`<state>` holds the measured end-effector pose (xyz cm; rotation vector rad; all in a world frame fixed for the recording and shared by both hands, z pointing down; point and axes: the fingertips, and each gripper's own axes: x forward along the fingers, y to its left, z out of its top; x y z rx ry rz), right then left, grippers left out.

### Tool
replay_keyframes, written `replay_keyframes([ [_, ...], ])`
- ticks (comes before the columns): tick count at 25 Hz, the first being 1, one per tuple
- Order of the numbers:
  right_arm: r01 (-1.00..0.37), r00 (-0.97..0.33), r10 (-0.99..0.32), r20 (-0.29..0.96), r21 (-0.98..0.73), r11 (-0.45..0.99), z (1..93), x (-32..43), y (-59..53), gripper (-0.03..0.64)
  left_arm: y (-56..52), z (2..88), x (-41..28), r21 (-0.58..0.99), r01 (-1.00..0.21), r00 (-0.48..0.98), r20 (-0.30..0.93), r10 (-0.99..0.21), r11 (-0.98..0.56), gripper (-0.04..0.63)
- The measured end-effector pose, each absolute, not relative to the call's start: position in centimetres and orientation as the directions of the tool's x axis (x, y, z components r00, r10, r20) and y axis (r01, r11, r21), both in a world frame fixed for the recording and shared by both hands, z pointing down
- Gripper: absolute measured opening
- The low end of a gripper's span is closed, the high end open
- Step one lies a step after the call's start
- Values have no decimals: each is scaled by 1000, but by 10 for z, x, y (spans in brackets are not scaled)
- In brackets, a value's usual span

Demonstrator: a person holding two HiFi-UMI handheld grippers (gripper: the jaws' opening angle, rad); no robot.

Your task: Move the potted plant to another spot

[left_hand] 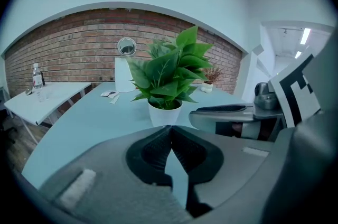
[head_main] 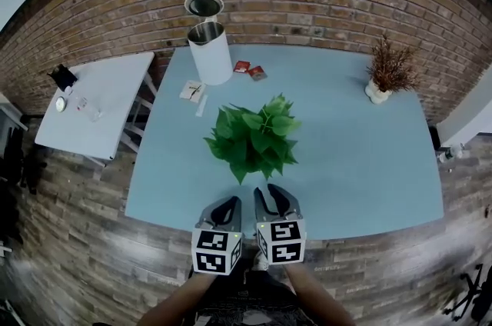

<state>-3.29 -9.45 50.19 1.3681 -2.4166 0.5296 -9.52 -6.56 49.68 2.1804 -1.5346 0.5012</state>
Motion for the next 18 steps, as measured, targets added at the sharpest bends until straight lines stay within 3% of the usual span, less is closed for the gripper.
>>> replay_keyframes([
  [18,-892,-429,-747,507,-111,437,532,-56,-144,336,-112,501,-127,163,-932,361,524,-772,-325,-3],
])
